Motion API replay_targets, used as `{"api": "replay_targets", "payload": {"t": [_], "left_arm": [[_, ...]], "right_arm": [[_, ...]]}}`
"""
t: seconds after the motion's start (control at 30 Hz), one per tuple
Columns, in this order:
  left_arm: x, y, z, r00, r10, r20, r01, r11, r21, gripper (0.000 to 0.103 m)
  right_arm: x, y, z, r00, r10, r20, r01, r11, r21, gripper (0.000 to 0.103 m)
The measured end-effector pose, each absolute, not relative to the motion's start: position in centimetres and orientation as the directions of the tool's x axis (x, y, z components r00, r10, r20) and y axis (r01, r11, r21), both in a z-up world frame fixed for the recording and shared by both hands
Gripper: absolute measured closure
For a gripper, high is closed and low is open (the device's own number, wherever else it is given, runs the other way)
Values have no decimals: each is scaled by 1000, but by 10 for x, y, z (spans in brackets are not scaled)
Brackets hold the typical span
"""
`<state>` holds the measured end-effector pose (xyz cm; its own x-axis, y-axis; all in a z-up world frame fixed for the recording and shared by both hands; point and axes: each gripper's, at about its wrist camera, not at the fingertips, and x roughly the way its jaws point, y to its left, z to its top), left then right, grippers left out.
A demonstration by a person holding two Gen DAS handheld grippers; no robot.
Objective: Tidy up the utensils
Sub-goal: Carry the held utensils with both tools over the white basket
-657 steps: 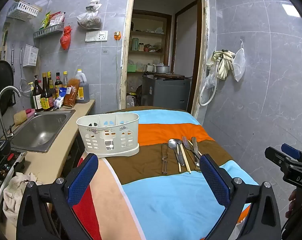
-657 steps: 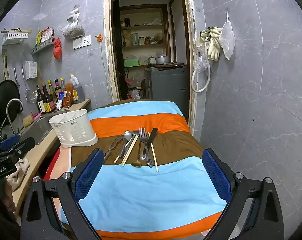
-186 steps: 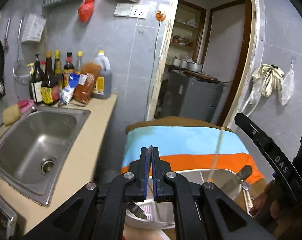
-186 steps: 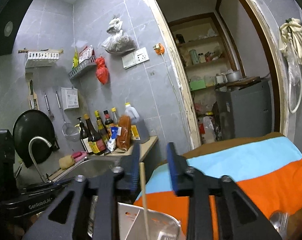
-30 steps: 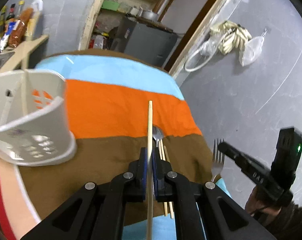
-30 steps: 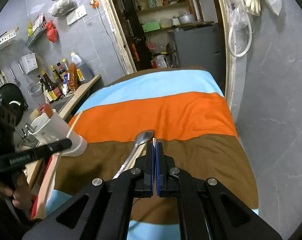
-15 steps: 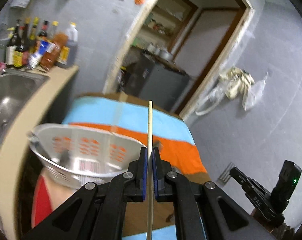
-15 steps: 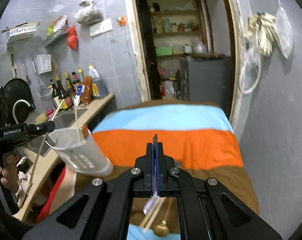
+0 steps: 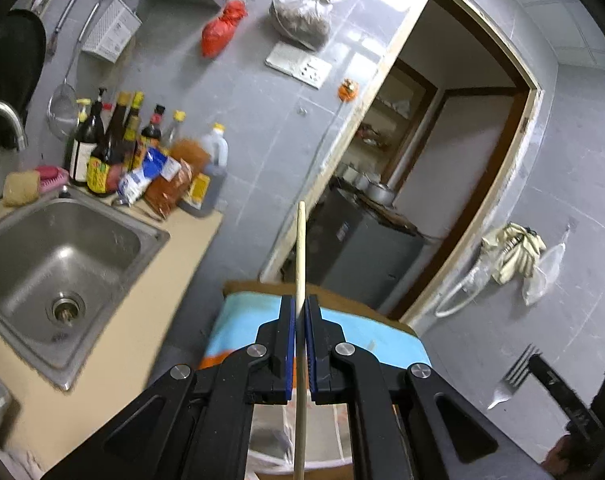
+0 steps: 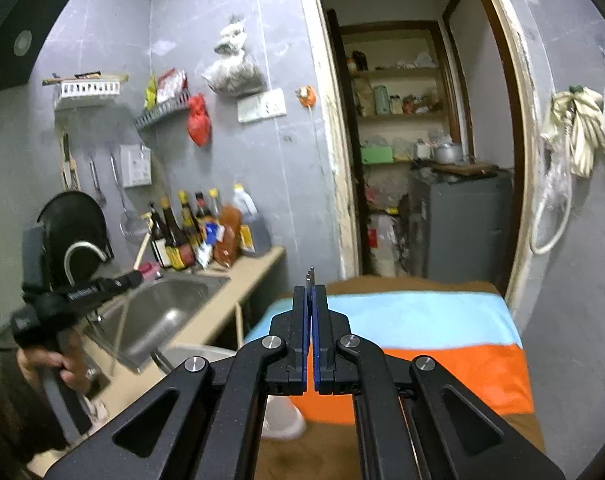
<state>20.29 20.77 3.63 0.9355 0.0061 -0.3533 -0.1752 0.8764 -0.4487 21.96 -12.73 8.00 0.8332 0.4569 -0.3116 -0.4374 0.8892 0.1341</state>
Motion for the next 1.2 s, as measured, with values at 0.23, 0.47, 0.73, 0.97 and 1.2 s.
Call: {"api": "replay_targets", "payload": {"t": [0.23,0.47,0.73,0.97,1.2], "left_arm": [[228,227,31,948,8,-317,-166,865,-474,98],[255,226,15,949,-16,-315,-146,863,-483,98],[267,220,3,951,26,-307,-172,871,-460,98],[272,216,-6,950,47,-310,-185,882,-433,98],[269,202,-10,950,102,-296,-210,909,-359,98]], "right_arm": [[228,-76,95,862,430,-267,-442,897,17,101],[237,-44,79,873,376,-312,-415,907,-69,101],[249,-42,56,874,347,-341,-390,918,-65,101],[256,-39,40,866,337,-370,-382,923,-54,101],[259,-35,27,845,346,-409,-395,918,-40,101]]}}
